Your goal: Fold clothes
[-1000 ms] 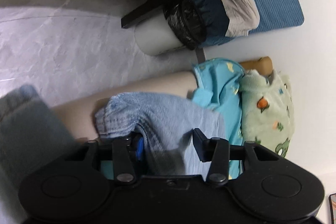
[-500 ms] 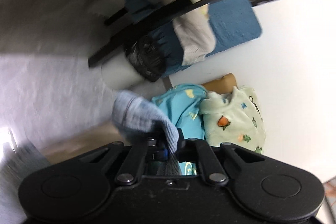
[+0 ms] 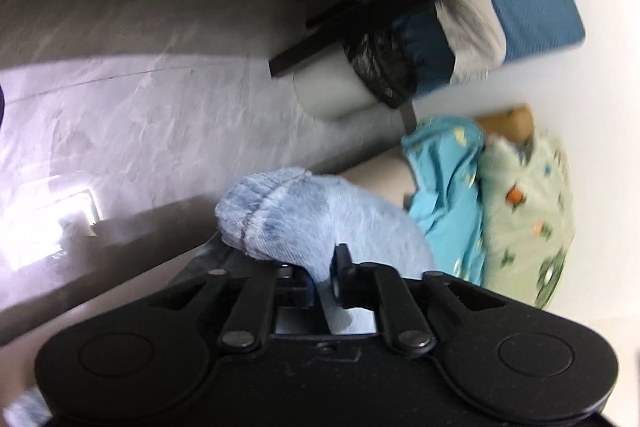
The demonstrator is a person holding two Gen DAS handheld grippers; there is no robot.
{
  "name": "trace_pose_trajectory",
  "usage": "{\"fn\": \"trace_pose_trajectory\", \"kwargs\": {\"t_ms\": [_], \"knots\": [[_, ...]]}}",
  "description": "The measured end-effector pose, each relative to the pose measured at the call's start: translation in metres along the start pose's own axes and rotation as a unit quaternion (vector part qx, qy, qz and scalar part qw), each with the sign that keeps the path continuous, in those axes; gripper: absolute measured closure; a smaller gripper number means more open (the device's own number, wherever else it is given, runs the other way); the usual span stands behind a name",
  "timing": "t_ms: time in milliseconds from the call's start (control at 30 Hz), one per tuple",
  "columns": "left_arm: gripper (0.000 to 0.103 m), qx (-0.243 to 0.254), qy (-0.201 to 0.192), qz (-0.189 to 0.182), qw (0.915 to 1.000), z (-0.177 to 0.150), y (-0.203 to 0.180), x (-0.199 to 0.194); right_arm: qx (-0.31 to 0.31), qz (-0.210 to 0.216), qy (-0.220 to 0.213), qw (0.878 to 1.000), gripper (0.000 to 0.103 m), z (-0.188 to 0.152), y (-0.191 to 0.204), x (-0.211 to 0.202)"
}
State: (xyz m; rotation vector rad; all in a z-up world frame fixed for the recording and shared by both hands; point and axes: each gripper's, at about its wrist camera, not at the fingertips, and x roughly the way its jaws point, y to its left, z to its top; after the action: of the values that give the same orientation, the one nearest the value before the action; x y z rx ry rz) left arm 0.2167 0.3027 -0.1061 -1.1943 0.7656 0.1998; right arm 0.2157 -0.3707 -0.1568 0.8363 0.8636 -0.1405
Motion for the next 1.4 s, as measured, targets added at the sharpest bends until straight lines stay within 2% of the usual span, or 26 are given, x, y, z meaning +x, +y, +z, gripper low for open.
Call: {"fn": "trace_pose_trajectory", "kwargs": {"t_ms": [67,133,267,400,533,600,733,833,1000,1100,1233,1400], "knots": [[0.076,0.007,0.015,-0.009,0.9998,0.001,0.003,-0.012,-0.017,-0.011,0.004,1.0,0.071,-0.004,0.004,-0.009],[0.065,0.014,0.03,-0.018,0.9993,0.003,0.006,-0.023,-0.028,-0.02,0.006,0.999,0.071,-0.008,0.007,-0.02],[0.064,0.027,0.061,-0.036,0.9971,0.006,0.011,-0.046,-0.043,-0.025,-0.002,0.999,0.071,-0.013,0.012,-0.05],[0.059,0.007,0.068,-0.052,0.9963,0.013,0.022,-0.082,-0.051,-0.009,-0.013,0.999,0.07,-0.015,0.015,-0.086],[0.058,-0.003,0.056,-0.035,0.9978,0.022,0.034,-0.118,-0.062,0.002,-0.025,0.998,0.07,-0.015,0.019,-0.127],[0.058,0.003,0.07,-0.028,0.9971,0.022,0.04,-0.129,-0.072,0.001,-0.036,0.997,0.068,-0.012,0.022,-0.146],[0.056,-0.002,0.095,-0.022,0.9952,0.008,0.059,-0.143,-0.063,0.006,-0.065,0.996,0.062,-0.008,0.001,-0.188],[0.055,-0.027,0.119,-0.028,0.9921,-0.004,0.079,-0.143,-0.045,0.008,-0.087,0.995,0.058,-0.005,-0.02,-0.213],[0.053,-0.071,0.147,-0.026,0.9862,-0.019,0.1,-0.127,-0.013,-0.015,-0.117,0.993,0.041,0.001,-0.061,-0.243],[0.053,-0.09,0.169,-0.003,0.9815,-0.025,0.106,-0.112,0.021,-0.016,-0.133,0.991,0.034,0.005,-0.09,-0.254],[0.052,-0.09,0.182,0.009,0.9792,-0.031,0.106,-0.096,0.044,-0.035,-0.136,0.989,0.026,0.006,-0.122,-0.254],[0.052,-0.105,0.184,-0.007,0.9774,-0.038,0.11,-0.083,0.077,-0.056,-0.122,0.988,0.026,0.007,-0.155,-0.237]]}}
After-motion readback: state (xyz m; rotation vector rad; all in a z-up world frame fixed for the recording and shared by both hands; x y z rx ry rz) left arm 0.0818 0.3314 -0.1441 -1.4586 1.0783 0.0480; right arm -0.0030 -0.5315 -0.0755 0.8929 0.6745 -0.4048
